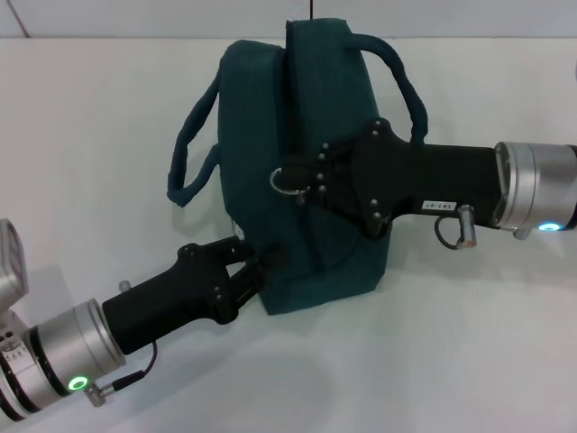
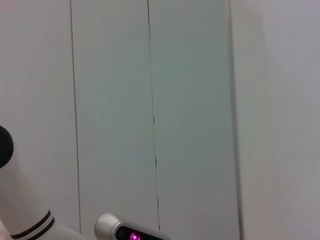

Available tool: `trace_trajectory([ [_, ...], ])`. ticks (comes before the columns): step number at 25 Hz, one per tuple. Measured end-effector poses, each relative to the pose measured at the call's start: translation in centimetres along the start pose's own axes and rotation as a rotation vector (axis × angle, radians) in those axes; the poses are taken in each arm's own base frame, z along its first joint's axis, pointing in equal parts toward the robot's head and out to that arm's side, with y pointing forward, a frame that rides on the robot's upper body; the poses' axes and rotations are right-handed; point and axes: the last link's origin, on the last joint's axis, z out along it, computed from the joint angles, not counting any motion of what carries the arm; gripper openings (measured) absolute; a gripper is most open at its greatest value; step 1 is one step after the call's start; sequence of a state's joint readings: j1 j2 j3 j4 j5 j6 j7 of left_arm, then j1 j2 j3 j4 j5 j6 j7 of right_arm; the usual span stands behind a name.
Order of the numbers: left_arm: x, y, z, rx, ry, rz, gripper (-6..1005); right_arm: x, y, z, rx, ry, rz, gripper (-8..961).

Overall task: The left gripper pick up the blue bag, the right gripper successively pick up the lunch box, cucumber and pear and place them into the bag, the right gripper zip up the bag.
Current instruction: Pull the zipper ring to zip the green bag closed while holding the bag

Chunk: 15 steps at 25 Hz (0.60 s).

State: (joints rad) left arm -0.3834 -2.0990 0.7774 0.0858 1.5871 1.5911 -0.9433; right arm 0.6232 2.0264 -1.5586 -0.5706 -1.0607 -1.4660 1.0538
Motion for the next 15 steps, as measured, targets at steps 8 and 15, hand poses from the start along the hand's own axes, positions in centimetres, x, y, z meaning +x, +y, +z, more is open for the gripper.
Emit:
trace_trajectory([
  [8, -1.0, 0.8, -0.1, -0.055, -0.064, 0.066, 186, 0.1, -1.1, -0.2, 0.081, 0.008, 0.004, 18],
  [15, -1.4, 1.2, -0.4, -0.074, -0.081, 0.066, 152, -0.3, -1.6, -0.4, 0.115, -0.022, 0.01, 18],
])
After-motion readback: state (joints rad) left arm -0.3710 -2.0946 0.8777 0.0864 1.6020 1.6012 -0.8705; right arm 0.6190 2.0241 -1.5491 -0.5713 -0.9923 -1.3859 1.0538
